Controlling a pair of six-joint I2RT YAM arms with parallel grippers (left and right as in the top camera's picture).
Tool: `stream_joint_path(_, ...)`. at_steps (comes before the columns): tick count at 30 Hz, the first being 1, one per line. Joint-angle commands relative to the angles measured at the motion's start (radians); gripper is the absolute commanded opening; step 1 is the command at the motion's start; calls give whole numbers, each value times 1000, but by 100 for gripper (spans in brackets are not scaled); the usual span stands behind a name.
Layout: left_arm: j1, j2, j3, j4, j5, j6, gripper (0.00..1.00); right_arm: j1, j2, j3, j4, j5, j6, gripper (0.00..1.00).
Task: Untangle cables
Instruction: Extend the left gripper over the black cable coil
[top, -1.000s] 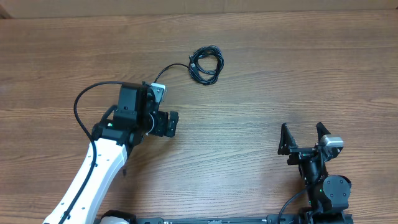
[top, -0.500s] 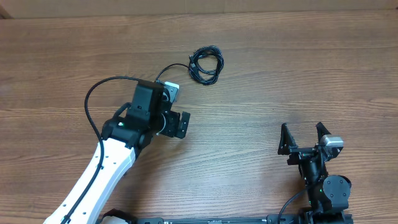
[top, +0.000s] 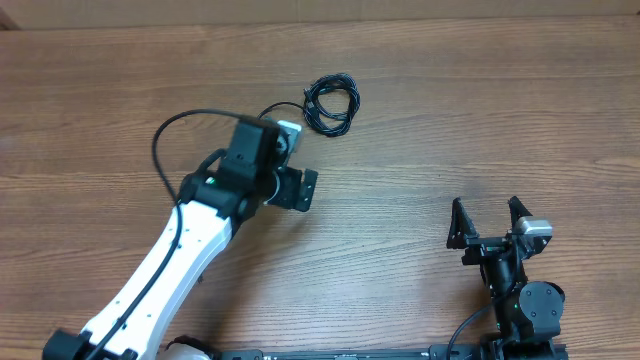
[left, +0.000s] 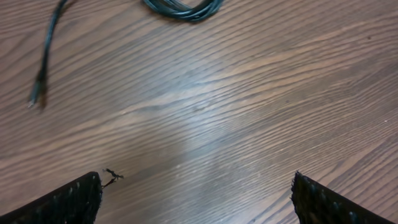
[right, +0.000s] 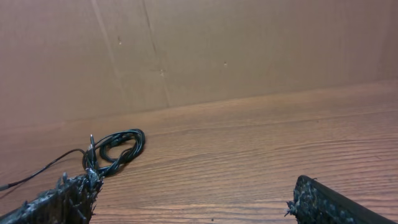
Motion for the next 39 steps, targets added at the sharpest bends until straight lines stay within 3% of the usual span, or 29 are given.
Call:
stream_joint_path(1, -41, 66, 61, -3, -1, -13, 97, -5, -10, -11, 6, -5, -1, 100)
stream_joint_path(12, -74, 201, 150, -45, -30, -47, 98, -5, -10, -11, 6, -5, -1, 100)
stream_joint_path(24, -74, 219, 172, -29, -30, -81, 99, -5, -10, -11, 6, -5, -1, 100)
stream_joint_path(31, -74, 219, 221, -24, -31, -88, 97, -5, -10, -11, 6, -5, -1, 100)
stream_joint_path(36, -72, 225, 274, -28, -30, -96, 87, -5, -10, -11, 6, -5, -1, 100)
stream_joint_path(39, -73, 232, 296, -29, -31, -96, 88, -5, -10, -11, 6, -5, -1, 100)
